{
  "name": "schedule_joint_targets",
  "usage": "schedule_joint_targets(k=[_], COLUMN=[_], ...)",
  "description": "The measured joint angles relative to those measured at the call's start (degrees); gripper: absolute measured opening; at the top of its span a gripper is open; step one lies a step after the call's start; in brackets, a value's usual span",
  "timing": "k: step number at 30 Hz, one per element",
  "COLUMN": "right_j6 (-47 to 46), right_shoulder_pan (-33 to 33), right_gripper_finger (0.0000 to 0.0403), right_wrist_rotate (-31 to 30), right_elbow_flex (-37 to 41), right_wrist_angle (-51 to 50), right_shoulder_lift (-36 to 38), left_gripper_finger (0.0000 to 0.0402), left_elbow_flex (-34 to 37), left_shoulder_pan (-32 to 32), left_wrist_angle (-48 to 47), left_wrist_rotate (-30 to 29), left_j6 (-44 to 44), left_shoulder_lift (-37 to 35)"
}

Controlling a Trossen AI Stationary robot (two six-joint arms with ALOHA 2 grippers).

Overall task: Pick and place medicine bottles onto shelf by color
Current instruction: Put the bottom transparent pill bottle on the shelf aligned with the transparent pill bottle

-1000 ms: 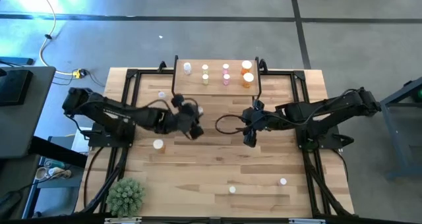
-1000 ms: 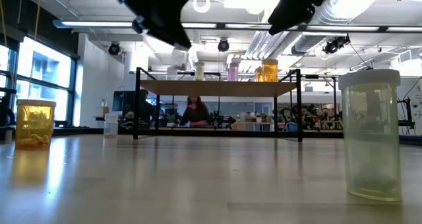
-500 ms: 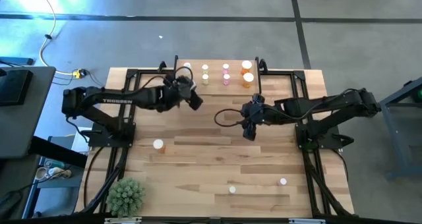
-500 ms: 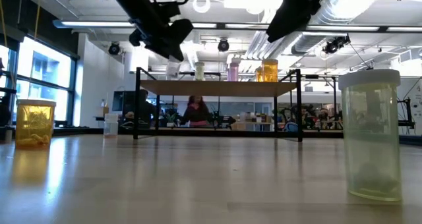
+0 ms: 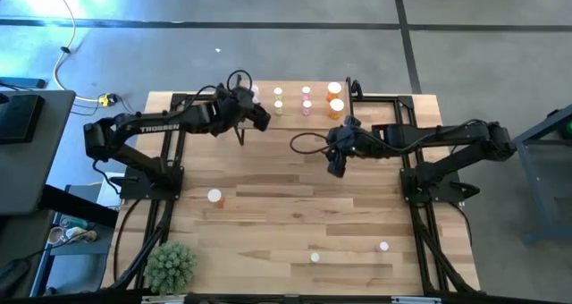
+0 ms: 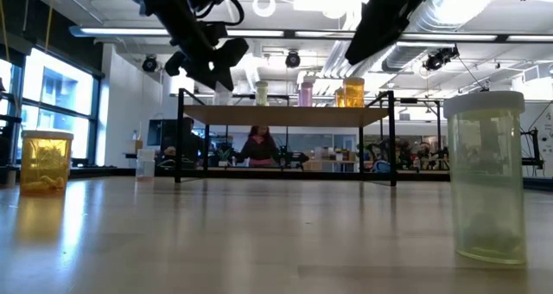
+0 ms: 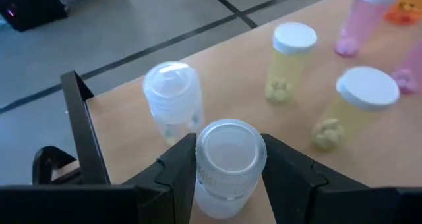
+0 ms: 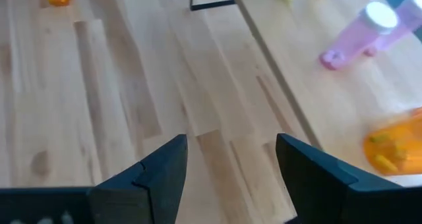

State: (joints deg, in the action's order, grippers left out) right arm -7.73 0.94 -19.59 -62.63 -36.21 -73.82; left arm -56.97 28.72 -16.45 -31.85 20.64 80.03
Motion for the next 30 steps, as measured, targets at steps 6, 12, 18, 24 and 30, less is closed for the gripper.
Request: schedule_joint_targets(k=[6,12,18,24,30], right_j6=[1.38,1.82,1.82,1.84,2.84], right_shoulder_pan=[2.11,3.59,4.66,4.71,4.71], right_gripper_finger=[0.0222,0.0222,0.0222,0.0222,0.0222], right_wrist_rotate=[0.0,0.02,0.02,0.02,0.02], right_elbow_flex=[0.0,0.0,0.02,0.02,0.02], right_wrist_angle=[0.0,0.0,0.0,0.0,0.0], right_shoulder_lift=[0.0,0.0,0.0,0.0,0.0], left_gripper_finger=[0.0138,0.0138,0.0138,0.0147,0.0167], left_elbow_flex=[0.0,-0.07,-0.09,-0.09,0.02], left_shoulder_pan=[2.48,3.46,3.48,3.46,3.44], left_wrist_angle=[0.28,0.4,0.37,0.18,-0.49], left_wrist_rotate=[2.92,5.77,7.01,7.21,7.17], left_j6=[2.09,3.78,5.14,3.86,3.35], left_shoulder_lift=[0.0,-0.02,-0.02,-0.02,0.13])
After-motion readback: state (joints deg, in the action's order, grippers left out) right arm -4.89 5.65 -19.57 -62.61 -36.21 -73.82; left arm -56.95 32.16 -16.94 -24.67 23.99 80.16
